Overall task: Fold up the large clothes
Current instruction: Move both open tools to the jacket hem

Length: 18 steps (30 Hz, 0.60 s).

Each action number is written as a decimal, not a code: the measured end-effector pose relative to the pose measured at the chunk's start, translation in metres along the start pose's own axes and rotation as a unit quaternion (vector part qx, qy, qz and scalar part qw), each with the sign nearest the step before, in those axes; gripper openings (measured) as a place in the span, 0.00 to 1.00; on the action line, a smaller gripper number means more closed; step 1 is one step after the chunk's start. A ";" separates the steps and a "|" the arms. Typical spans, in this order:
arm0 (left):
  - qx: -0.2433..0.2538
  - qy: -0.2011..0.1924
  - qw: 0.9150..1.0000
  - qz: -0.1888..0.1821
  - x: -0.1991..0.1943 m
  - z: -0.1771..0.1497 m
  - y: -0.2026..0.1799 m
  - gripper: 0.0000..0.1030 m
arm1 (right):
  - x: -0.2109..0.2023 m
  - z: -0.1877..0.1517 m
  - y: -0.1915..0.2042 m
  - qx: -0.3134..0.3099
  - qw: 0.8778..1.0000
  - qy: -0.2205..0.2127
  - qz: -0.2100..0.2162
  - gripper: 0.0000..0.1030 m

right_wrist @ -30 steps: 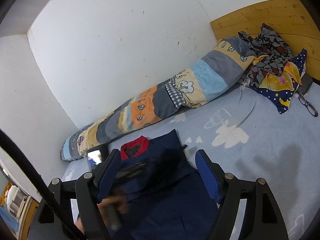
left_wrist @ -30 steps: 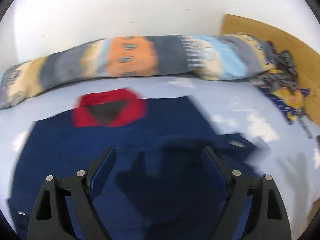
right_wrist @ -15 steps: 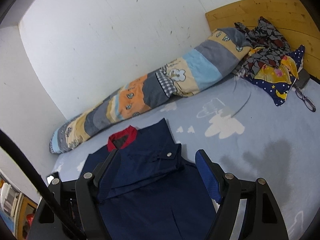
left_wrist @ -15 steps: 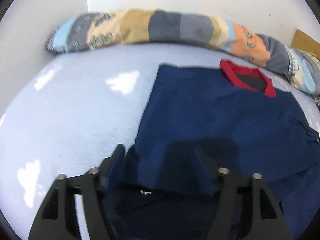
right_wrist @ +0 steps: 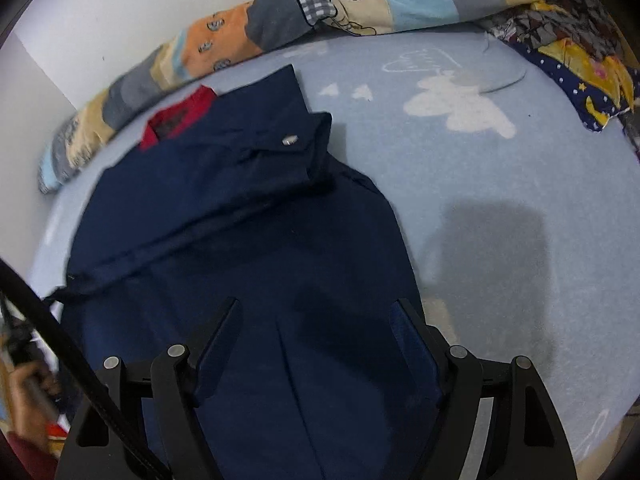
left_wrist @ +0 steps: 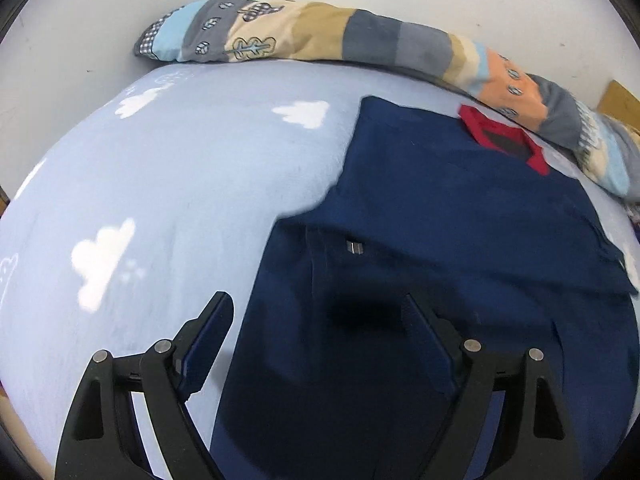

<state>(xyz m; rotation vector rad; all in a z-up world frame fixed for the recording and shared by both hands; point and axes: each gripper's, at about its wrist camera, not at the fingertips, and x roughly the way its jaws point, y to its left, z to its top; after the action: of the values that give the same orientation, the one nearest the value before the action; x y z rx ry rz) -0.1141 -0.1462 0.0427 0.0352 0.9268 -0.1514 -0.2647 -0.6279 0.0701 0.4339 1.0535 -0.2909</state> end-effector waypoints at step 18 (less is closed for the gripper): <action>-0.001 0.058 0.998 -0.005 -0.043 -0.073 0.035 0.83 | -0.011 -0.045 0.031 -0.096 0.995 -0.002 0.011 0.79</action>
<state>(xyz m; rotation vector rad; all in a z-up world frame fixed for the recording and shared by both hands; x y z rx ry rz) -0.1925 -0.0998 0.0318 0.0373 1.0421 -0.1576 -0.2915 -0.5787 0.0673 0.2723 1.0618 -0.1680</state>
